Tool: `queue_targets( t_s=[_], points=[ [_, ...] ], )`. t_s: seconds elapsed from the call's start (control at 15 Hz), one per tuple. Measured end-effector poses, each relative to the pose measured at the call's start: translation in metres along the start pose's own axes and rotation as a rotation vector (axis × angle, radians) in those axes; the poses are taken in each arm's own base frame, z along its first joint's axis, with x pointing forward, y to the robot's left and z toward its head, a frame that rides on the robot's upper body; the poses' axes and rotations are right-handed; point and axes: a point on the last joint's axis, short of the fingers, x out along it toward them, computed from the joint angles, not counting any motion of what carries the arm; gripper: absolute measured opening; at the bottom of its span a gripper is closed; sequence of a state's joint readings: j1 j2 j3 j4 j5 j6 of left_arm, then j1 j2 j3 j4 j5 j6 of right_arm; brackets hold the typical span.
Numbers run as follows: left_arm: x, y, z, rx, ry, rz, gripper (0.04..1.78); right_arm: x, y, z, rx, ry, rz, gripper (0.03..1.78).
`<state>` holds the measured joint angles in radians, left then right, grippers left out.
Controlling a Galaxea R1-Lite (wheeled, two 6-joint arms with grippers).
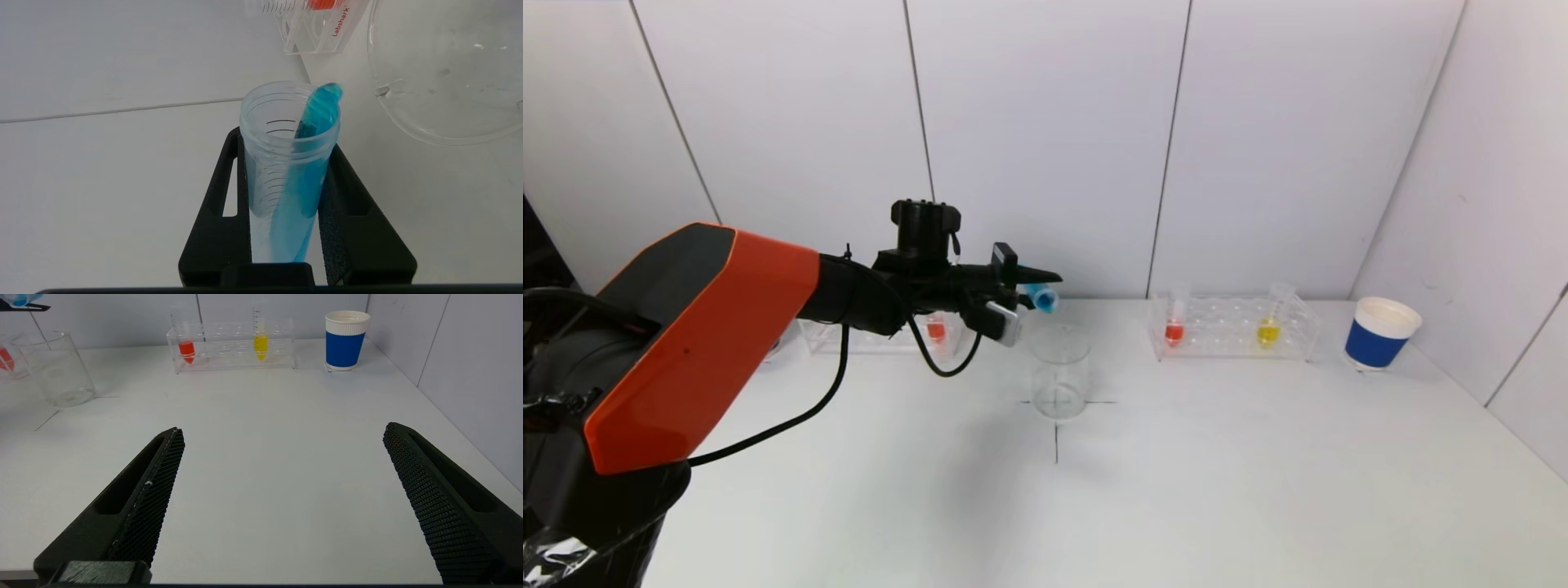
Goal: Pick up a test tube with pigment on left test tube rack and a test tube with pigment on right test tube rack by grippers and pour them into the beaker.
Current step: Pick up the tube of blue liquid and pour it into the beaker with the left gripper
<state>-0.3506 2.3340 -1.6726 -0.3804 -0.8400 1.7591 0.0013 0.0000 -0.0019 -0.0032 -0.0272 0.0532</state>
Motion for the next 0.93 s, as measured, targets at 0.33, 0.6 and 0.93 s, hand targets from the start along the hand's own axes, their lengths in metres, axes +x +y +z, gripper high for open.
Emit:
queue_targets(
  t_s=[0.33, 0.6, 0.93],
  points=[
    [0.0019, -0.0017, -0.0014, 0.018, 0.005, 0.0, 0.47, 0.0, 0.0, 0.0, 0.0, 0.0, 0.0, 1.77],
    [0.003, 0.0003, -0.003, 0.058, 0.008, 0.007, 0.47, 0.0, 0.0, 0.0, 0.0, 0.0, 0.0, 1.77],
    [0.0056, 0.0065, -0.0071, 0.111, 0.011, 0.028, 0.47, 0.0, 0.0, -0.0001, 0.0, 0.0, 0.0, 1.77]
  ],
)
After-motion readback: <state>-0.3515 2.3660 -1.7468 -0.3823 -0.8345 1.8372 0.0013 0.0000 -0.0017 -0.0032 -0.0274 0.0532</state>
